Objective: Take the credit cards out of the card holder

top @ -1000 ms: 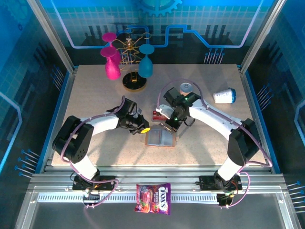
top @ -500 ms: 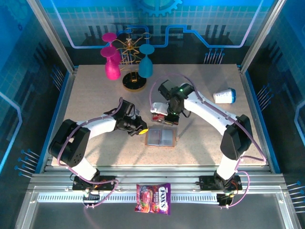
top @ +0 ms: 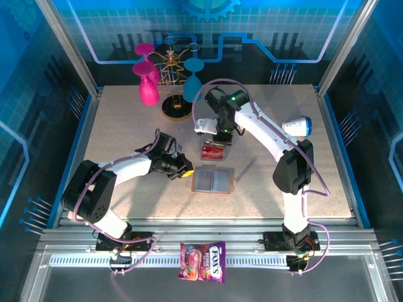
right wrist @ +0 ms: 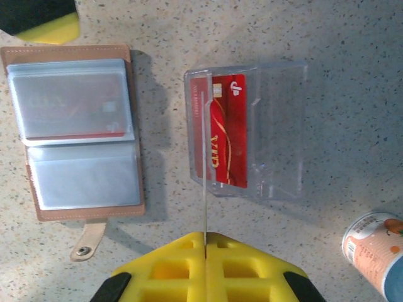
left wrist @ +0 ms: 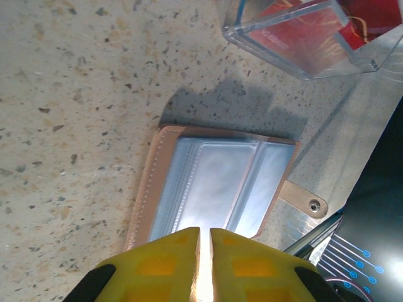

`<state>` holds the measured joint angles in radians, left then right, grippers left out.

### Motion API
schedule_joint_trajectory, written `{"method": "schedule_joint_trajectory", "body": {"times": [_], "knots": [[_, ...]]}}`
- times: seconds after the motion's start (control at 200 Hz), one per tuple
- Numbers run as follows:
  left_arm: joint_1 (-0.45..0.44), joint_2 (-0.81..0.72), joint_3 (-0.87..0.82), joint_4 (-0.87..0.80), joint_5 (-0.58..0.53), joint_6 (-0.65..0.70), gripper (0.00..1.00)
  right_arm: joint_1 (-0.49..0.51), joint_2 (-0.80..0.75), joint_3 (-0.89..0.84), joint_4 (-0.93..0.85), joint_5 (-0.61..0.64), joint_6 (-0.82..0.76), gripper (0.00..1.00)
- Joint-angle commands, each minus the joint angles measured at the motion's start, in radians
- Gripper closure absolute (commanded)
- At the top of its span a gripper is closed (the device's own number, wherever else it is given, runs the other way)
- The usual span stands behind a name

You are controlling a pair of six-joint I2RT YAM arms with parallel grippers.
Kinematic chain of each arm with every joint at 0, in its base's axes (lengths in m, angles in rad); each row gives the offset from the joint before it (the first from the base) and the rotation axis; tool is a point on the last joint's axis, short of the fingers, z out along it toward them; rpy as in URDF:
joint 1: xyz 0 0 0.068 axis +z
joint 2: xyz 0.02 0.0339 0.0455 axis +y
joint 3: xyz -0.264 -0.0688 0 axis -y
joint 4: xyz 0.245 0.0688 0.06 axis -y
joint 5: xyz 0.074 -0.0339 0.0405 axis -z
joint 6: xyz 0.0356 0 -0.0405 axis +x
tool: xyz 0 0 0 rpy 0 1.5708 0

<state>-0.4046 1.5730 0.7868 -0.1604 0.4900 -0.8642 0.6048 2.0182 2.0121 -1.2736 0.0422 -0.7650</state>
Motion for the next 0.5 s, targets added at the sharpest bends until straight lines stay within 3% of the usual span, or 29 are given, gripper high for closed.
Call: {"method": "schedule_joint_trajectory", "body": {"times": [0.0,0.23,0.49], "knots": [[0.013,-0.037,-0.015,-0.012,-0.016,-0.006,0.87,-0.022,0.065,0.092,-0.09,-0.003,-0.039,1.0],[0.02,-0.037,-0.02,-0.007,-0.01,-0.012,0.87,-0.044,0.193,0.266,-0.184,-0.005,-0.054,1.0],[0.027,-0.022,-0.006,-0.017,-0.004,-0.011,0.87,-0.056,0.265,0.35,-0.204,-0.031,-0.078,1.0]]}}
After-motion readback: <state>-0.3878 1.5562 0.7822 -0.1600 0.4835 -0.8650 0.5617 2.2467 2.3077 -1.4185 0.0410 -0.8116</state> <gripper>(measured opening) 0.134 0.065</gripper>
